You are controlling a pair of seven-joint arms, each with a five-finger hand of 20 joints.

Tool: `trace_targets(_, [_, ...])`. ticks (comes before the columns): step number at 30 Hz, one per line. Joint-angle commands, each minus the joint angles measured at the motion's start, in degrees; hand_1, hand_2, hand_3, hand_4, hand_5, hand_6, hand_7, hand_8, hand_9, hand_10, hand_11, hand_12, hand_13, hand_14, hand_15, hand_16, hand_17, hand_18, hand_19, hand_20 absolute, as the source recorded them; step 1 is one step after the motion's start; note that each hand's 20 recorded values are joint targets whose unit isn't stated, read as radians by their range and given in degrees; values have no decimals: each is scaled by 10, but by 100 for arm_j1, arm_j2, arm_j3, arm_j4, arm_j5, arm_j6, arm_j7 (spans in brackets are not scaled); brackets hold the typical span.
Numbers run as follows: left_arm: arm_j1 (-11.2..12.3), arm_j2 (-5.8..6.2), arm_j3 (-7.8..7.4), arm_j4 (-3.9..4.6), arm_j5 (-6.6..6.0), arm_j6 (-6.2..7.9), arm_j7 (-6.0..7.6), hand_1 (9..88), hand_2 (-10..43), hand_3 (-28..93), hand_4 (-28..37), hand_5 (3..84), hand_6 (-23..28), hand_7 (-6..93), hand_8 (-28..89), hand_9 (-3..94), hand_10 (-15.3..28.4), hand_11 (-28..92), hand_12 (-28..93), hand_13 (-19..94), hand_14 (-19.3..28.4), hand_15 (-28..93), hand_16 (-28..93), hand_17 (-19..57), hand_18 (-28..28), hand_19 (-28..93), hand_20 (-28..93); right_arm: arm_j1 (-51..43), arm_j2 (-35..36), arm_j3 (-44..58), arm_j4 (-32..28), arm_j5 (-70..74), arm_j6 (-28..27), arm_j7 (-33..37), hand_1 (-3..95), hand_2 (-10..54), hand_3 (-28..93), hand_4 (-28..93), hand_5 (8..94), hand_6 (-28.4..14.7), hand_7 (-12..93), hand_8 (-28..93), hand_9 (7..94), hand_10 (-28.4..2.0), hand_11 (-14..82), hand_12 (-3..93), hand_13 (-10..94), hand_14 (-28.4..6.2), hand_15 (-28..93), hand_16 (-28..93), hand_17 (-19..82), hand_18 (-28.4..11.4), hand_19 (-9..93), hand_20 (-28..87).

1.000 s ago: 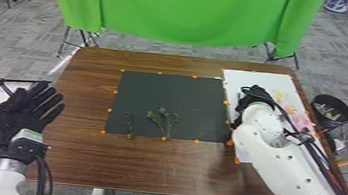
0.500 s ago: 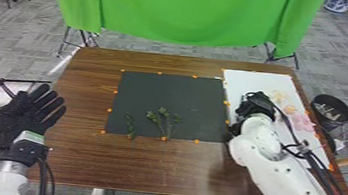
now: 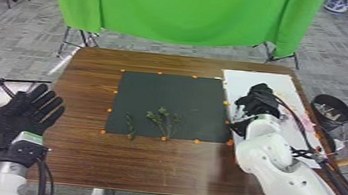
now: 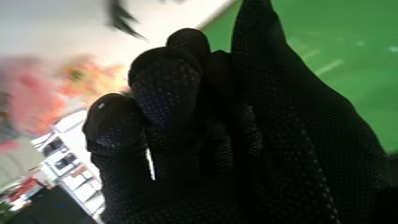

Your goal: Arrange flowers

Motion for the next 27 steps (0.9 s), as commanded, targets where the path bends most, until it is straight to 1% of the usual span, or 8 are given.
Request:
trace_targets(1, [31,-9,-20,-15,-19,-20,-56,320,129,715,-283,454,102,164,-89,400,165,268,141,296,169,483,-62,-60,166,416,98,19,61,112,-344,-381,-497,319,586,-95,780,-236,580,-26,792,237,822,-90,222,565,816,-39,486,481,488,-216,909,320])
trace_targets(4, [27,3,-36,-11,-8,-19,-64,320,131,713,-283,454,102,163,-89,400,165,267,141,296,169,484,-62,-61,166,416,98,-67,108,137,-393,-564,-601,330,543,-95,773,-269,554,-38,665,149,773,-111,204,468,763,-61,479,446,447,-223,887,292])
trace_targets(5, [45,7,-48,-16,-17,-11,-54,319,132,712,-283,454,102,164,-89,400,165,267,141,296,169,483,-62,-61,166,415,98,-78,129,118,-396,-640,-539,332,477,-95,801,-277,582,-57,467,4,721,-151,245,315,729,-90,495,383,424,-229,877,274])
trace_targets(6, [64,5,-63,-20,-28,-12,-48,319,133,712,-283,454,102,164,-89,399,165,267,140,296,169,483,-62,-61,166,415,98,-70,135,99,-380,-712,-505,346,431,-95,816,-280,594,-72,342,-69,695,-170,240,245,712,-109,514,319,412,-233,873,266])
trace_targets(8, [41,-1,-63,-13,-10,-15,-73,317,134,712,-283,454,102,163,-89,399,165,266,140,296,168,483,-62,-61,166,415,98,-118,189,141,-429,-652,-505,285,393,-95,810,-282,601,-87,234,-100,678,-182,220,200,698,-122,521,274,404,-237,872,261])
trace_targets(17, [39,18,-42,-8,-31,-17,-36,313,138,712,-283,454,102,163,-89,399,164,266,141,295,169,482,-63,-61,166,414,99,-197,192,281,-544,-420,-513,152,433,-95,811,-277,632,-74,195,-96,687,-170,190,173,711,-117,511,248,403,-234,874,258])
trace_targets(21, [78,34,-36,-26,-67,3,30,312,140,712,-283,454,102,163,-89,399,164,264,140,295,169,482,-63,-61,166,414,99,-195,181,273,-559,-407,-448,102,550,-95,756,-258,732,-43,311,94,819,-131,126,334,761,-98,468,355,421,-231,880,271])
trace_targets(27, [50,24,-16,-4,-69,-17,9,310,143,713,-283,455,102,163,-89,399,165,265,141,295,169,481,-63,-61,166,414,100,-263,209,311,-639,-227,-213,-33,485,-95,851,-112,728,-44,337,125,826,-129,121,368,763,-84,448,399,424,-232,883,277])
